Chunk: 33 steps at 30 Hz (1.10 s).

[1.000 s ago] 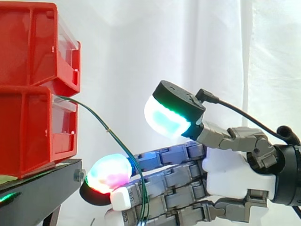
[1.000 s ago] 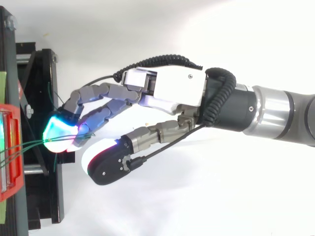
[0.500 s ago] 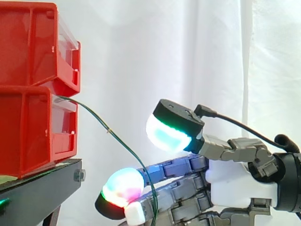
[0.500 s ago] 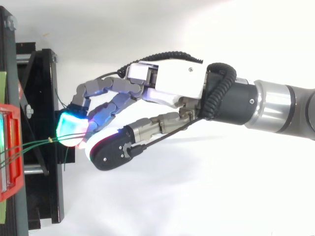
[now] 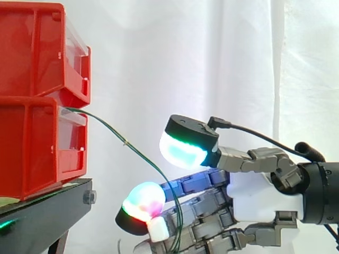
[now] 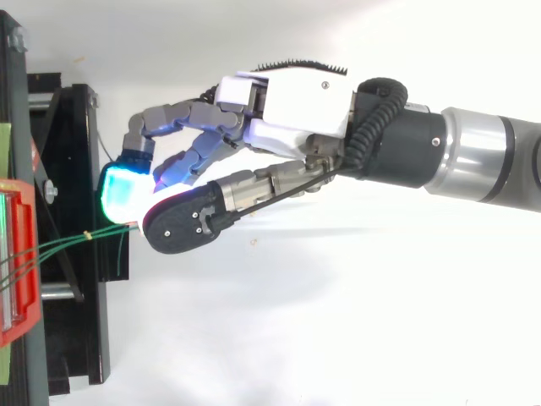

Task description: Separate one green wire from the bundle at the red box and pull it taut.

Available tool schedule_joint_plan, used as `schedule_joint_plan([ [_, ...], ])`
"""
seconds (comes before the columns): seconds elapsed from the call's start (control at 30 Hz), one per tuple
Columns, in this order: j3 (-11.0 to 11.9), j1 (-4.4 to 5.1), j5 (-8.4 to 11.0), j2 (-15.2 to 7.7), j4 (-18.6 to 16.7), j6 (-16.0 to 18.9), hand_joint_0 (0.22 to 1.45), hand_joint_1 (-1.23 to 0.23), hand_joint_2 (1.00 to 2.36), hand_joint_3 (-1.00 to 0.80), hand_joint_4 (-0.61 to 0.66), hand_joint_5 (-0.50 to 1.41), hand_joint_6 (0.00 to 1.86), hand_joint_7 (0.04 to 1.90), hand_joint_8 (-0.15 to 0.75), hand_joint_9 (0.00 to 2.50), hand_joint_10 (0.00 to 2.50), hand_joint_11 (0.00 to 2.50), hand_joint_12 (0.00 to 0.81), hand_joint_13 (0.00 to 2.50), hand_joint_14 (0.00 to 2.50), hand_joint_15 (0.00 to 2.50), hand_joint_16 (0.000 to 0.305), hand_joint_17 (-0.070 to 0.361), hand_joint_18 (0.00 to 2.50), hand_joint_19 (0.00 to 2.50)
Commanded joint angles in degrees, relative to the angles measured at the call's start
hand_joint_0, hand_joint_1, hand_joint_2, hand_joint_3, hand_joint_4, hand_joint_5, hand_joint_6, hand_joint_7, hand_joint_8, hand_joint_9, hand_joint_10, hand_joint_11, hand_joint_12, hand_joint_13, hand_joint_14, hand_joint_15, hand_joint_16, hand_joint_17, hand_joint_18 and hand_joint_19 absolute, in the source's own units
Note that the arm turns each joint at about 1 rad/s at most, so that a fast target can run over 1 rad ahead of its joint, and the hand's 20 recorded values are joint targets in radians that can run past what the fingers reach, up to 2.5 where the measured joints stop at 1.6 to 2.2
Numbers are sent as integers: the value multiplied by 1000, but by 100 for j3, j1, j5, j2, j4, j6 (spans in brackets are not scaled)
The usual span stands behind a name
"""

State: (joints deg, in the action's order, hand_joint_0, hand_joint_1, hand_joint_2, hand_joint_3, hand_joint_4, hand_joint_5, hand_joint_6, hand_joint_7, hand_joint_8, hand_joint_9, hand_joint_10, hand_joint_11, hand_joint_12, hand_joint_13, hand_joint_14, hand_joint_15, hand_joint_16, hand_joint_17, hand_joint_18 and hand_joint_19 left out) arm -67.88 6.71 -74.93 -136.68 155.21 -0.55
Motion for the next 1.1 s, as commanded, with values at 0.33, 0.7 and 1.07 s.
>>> schedule_joint_plan([
  [0.33,90,103,14,1,97,-314,581,-616,1007,-416,201,-88,518,1345,299,836,9,371,342,707,7,217,51,114,687,299],
  [0.7,196,164,49,1,132,-323,594,-642,1010,-384,196,-94,541,1330,298,850,9,379,337,742,8,234,50,113,710,306],
  [1.07,468,155,5,45,458,-287,614,-748,1017,-248,179,-194,814,980,303,833,12,524,342,757,9,268,52,116,749,326],
])
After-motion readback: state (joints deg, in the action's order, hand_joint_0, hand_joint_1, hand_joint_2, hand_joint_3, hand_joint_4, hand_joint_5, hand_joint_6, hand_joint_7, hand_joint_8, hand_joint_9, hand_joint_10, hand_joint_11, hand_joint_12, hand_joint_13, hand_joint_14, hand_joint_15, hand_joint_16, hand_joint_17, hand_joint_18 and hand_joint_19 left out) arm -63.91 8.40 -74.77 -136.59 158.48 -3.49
